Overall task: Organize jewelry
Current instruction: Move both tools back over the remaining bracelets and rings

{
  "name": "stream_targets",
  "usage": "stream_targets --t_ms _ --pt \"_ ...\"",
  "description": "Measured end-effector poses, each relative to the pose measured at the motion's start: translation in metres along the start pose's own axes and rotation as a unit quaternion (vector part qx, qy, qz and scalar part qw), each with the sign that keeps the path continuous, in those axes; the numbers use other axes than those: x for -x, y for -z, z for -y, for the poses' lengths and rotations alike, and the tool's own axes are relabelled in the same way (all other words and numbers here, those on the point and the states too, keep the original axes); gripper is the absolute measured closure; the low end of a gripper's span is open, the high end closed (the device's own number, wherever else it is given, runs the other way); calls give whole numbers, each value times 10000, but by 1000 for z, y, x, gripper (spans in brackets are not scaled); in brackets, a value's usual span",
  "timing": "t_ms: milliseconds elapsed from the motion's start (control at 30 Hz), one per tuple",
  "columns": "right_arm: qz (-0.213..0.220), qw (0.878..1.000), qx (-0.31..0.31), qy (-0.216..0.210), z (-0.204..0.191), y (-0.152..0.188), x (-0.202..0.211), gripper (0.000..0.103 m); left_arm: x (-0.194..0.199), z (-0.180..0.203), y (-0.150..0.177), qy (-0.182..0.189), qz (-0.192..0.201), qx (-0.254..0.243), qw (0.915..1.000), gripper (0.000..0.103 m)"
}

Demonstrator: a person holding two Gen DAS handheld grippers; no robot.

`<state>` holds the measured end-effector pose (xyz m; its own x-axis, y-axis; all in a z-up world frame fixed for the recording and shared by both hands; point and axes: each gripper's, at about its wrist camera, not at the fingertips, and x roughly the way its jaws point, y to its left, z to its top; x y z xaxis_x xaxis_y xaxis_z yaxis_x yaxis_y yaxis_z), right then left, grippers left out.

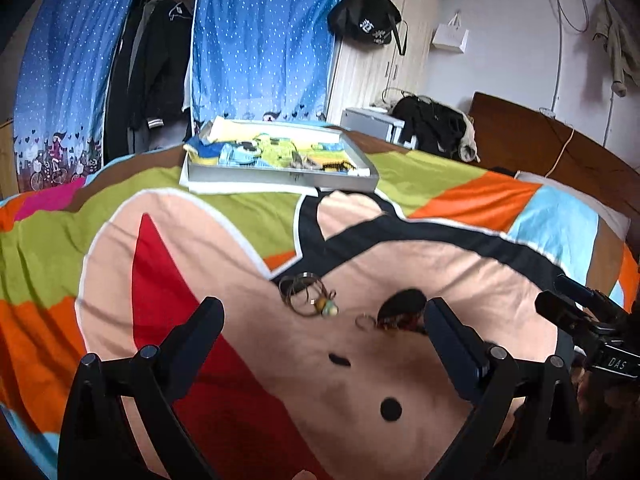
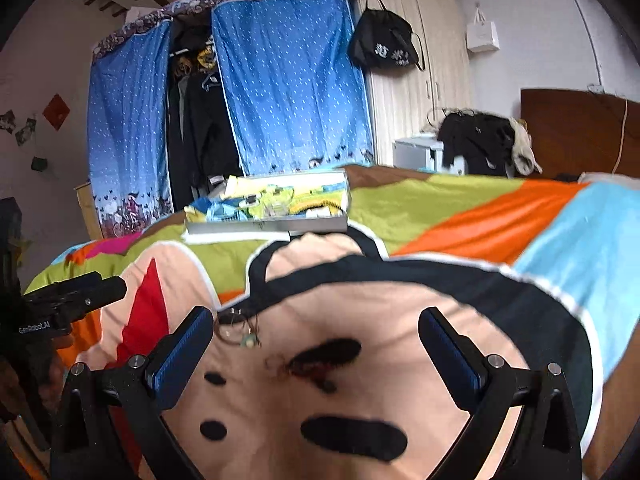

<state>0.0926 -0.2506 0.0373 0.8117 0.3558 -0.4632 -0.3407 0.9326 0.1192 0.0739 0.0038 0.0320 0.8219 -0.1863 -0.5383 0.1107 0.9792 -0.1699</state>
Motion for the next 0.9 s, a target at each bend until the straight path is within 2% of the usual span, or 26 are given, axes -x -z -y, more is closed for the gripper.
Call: stream_targets --t_ms 100,367,467,900 --pt "-194 9998 -34 41 -2 12 2 0 -3 0 10 -59 -216 -22 9997 5" --pt "-1121 9934 -218 51 -1 47 -18 0 -21 1 44 -238 -912 -65 9955 5" --pt "-1305 9908 -344 -6 3 55 -24 0 -27 -1 54 -305 -1076 12 9937 5" --pt "-1720 9835 -555 78 13 65 -43 0 -41 -12 58 -442 -1287 190 9905 5"
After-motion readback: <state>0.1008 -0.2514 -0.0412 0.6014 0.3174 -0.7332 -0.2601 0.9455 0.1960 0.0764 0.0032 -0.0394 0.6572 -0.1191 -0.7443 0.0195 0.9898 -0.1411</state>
